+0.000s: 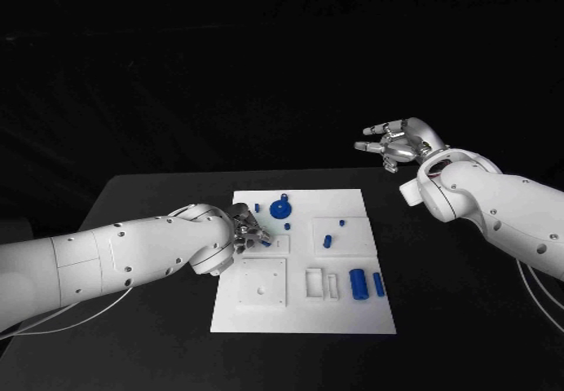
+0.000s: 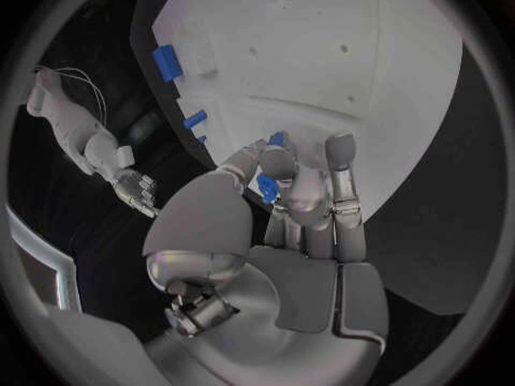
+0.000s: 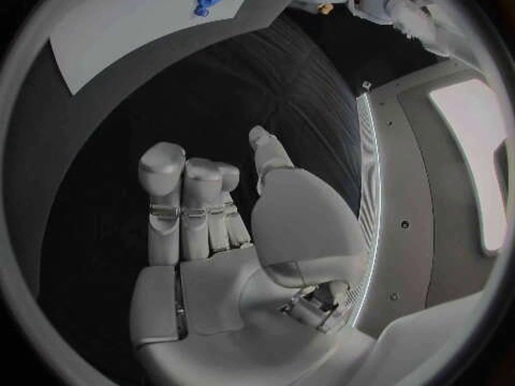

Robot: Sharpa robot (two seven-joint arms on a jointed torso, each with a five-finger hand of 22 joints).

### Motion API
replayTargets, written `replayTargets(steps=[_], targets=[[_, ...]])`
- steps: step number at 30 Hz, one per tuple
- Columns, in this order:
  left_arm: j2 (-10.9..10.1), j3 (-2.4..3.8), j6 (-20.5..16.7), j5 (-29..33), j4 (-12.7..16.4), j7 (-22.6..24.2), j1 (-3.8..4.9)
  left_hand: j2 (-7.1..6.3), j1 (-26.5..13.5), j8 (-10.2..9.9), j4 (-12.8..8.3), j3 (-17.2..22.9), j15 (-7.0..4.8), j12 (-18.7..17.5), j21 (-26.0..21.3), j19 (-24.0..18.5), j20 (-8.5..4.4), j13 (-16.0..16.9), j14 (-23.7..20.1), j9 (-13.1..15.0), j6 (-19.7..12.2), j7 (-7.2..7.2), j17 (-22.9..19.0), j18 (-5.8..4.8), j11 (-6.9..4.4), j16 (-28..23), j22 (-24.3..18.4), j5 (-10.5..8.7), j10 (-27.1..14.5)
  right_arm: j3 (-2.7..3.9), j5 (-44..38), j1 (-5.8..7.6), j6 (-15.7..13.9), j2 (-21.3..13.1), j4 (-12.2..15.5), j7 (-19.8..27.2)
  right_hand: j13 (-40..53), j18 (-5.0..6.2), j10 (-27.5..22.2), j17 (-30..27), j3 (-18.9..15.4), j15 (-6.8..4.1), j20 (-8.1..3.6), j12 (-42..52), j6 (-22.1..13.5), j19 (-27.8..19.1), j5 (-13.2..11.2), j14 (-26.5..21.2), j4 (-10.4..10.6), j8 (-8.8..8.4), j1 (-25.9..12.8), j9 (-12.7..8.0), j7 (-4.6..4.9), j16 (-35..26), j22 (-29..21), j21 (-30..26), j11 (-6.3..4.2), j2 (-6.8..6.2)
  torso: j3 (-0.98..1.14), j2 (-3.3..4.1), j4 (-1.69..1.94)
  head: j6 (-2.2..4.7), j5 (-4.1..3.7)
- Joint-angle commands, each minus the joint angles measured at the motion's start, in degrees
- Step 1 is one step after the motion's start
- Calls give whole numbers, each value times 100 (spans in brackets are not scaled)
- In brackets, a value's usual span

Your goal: Assemble the parts on the task board

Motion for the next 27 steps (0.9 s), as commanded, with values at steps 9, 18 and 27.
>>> replayTargets(steps=[9, 18, 27], targets=[[15, 3, 141, -102, -19, -27, -4, 13, 49, 362, -103, 112, 20, -17, -99, 56, 51, -24, 15, 995, 575, -557, -11, 110, -28, -26, 96, 13, 228, 4, -2, 1, 49, 10, 0, 9, -10, 86, -45, 9, -9, 12, 12, -31, 26, 313, 27, 10, 3, -11, -37, 7, -6, -20, 298, -11, 1, 30, 4, 4, 3, -8, -2], [22, 4, 241, -103, -60, -40, -6, 15, 46, 362, -101, 114, 26, -55, -160, 72, 61, -66, 10, 994, 574, -555, -38, 112, -26, -47, 147, 15, 225, 4, -2, 1, 51, 19, -7, 7, -11, 86, -46, 10, 1, 10, 11, -32, 28, 314, 102, 11, -3, -11, -26, 7, -6, -21, 295, -10, 0, 36, 0, 3, 6, -14, -7], [32, 4, 337, -57, -79, -53, -12, 22, 44, 361, -113, 124, 35, -101, -243, 93, 61, -117, 9, 995, 570, -553, -69, 98, -21, -77, 208, 21, 223, 4, -2, 1, 56, 31, -14, 7, -13, 85, -48, 10, 8, 10, 10, -35, 35, 314, 144, 10, -14, -11, -26, 7, -7, -23, 294, -7, -1, 33, 0, 4, 1, 18, -12]])
